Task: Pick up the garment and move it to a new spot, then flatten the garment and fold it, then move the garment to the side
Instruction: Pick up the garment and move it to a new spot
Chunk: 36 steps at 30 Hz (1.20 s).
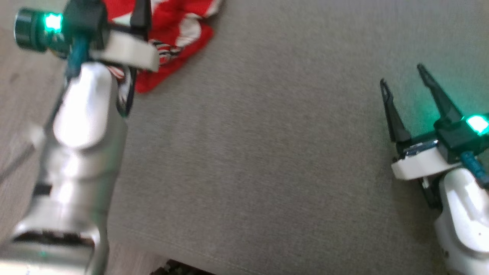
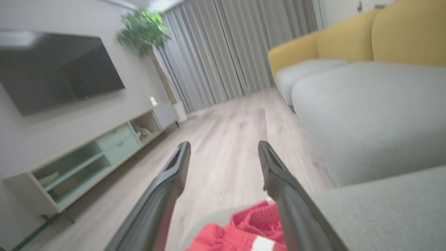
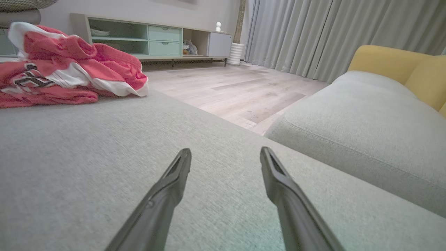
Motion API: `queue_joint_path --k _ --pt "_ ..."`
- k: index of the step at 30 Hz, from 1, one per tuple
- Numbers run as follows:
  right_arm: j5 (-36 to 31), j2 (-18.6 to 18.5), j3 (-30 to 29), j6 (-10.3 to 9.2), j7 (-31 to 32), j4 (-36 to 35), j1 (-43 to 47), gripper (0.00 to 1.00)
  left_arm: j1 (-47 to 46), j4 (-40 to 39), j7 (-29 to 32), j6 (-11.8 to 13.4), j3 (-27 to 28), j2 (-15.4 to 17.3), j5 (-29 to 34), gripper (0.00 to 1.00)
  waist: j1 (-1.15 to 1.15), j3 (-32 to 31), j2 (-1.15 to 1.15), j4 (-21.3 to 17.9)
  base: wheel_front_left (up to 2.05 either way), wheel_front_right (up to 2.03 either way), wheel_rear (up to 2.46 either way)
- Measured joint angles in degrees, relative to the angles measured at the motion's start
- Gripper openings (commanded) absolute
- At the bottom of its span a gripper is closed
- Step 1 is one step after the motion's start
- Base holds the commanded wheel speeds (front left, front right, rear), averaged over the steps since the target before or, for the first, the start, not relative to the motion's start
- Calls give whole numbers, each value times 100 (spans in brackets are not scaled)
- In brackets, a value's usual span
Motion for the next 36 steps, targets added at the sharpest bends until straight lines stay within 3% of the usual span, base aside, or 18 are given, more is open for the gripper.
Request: queue_joint_path --k 7,11,16,21,23,30,36 --pt "4 -74 37 1 -58 -231 -378 100 -1009 1802 757 -192 25 -2 -79 100 -2 724 0 -390 0 0 0" --pt "4 -86 22 4 -97 -478 -511 100 -1254 2629 946 137 -12 69 55 100 -3 1070 0 -613 0 0 0" --pt "4 -90 -3 5 -124 -622 -582 100 -1496 3005 779 588 -53 170 203 100 -3 1224 0 -707 0 0 0" --pt "4 -90 -100 5 -124 -619 -572 100 -1601 3285 579 649 -96 202 211 98 -3 1216 0 -648 0 0 0" --pt "3 -90 -111 5 -124 -609 -572 100 -1621 3355 478 647 -80 205 170 0 -3 1206 0 -638 0 0 0" --pt "5 -43 -137 5 -123 -461 -585 100 -1748 3283 115 453 -58 203 32 0 -2 1065 0 -670 0 0 0" --pt "133 230 -163 4 -70 -154 -459 100 -1877 2517 27 172 -185 204 10 0 -1 657 0 -882 0 0 0"
